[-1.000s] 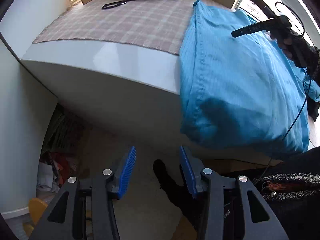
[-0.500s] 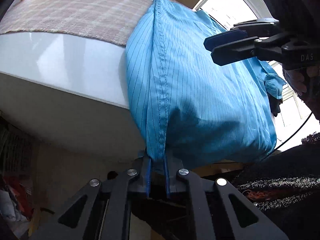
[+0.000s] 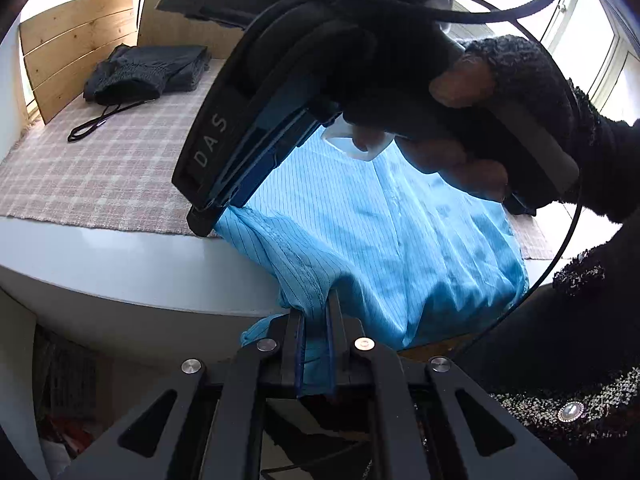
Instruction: Fold clothes
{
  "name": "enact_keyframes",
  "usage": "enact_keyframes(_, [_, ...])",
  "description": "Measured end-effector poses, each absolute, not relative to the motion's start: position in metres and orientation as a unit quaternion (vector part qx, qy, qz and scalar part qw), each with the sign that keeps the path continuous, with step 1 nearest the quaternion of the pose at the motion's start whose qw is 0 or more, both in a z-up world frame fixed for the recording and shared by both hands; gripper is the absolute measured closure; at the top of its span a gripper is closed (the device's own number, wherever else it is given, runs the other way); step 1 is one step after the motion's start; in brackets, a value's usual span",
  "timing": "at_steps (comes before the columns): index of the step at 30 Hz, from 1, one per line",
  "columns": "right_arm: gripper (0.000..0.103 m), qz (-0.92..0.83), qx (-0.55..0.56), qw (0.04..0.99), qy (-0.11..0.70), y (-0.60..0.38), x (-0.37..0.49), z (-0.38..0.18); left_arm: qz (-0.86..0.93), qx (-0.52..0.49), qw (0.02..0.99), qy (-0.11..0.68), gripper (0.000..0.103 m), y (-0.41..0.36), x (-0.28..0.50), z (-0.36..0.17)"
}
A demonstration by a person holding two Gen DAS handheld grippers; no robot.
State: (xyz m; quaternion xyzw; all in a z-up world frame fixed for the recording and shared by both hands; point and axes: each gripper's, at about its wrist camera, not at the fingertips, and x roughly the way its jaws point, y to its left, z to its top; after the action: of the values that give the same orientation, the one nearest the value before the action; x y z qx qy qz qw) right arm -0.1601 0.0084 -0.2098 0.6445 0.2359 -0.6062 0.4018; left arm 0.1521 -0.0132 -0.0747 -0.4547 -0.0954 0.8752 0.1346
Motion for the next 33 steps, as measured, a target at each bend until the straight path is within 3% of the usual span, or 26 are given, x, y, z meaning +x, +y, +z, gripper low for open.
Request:
enact_keyframes(3, [0.070, -0.600, 0.628, 0.419, 0.263, 0.007, -0.155, -0.219, 0.874, -0.466, 0.116, -0.076, 0.095, -0.011, 0.152, -0.076])
enact_keyframes(4, [0.088, -0.598, 0.627, 0.418, 0.273, 0.007, -0.156, -0.225, 0.872, -0.470, 0.111, -0.079, 0.094, -0.012, 0.157, -0.075])
enact_keyframes(5, [0.096, -0.595, 0.631, 0.415, 0.274, 0.009, -0.158, -0.230, 0.871, -0.473, 0.106, -0.081, 0.091, -0.013, 0.161, -0.075])
enact_keyframes(6, [0.098, -0.593, 0.634, 0.413, 0.277, 0.012, -0.160, -0.234, 0.869, -0.477, 0.101, -0.083, 0.089, -0.014, 0.166, -0.075])
enact_keyframes(9, [0.098, -0.598, 0.626, 0.410, 0.289, 0.025, -0.165, -0.237, 0.859, -0.493, 0.088, -0.104, 0.083, -0.022, 0.184, -0.085])
enact_keyframes(18, [0.099, -0.598, 0.612, 0.432, 0.285, 0.038, -0.170, -0.220, 0.836, -0.501, 0.082, -0.207, 0.084, -0.074, 0.179, -0.137])
enact_keyframes(23, [0.098, -0.597, 0.607, 0.439, 0.286, 0.034, -0.164, -0.218, 0.844, -0.478, 0.132, -0.201, 0.072, -0.066, 0.142, -0.127])
enact_keyframes(26, [0.098, -0.600, 0.606, 0.441, 0.280, 0.031, -0.162, -0.218, 0.842, -0.482, 0.145, -0.192, 0.072, -0.059, 0.129, -0.128])
enact_keyframes(28, [0.098, -0.600, 0.606, 0.443, 0.275, 0.031, -0.164, -0.218, 0.840, -0.487, 0.147, -0.188, 0.082, -0.055, 0.124, -0.129])
enact_keyframes(29, [0.098, -0.598, 0.606, 0.446, 0.274, 0.032, -0.165, -0.218, 0.839, -0.490, 0.148, -0.186, 0.096, -0.053, 0.121, -0.130])
enact_keyframes(33, [0.098, -0.593, 0.601, 0.465, 0.264, 0.027, -0.164, -0.223, 0.835, -0.498, 0.152, -0.180, 0.103, -0.050, 0.129, -0.129])
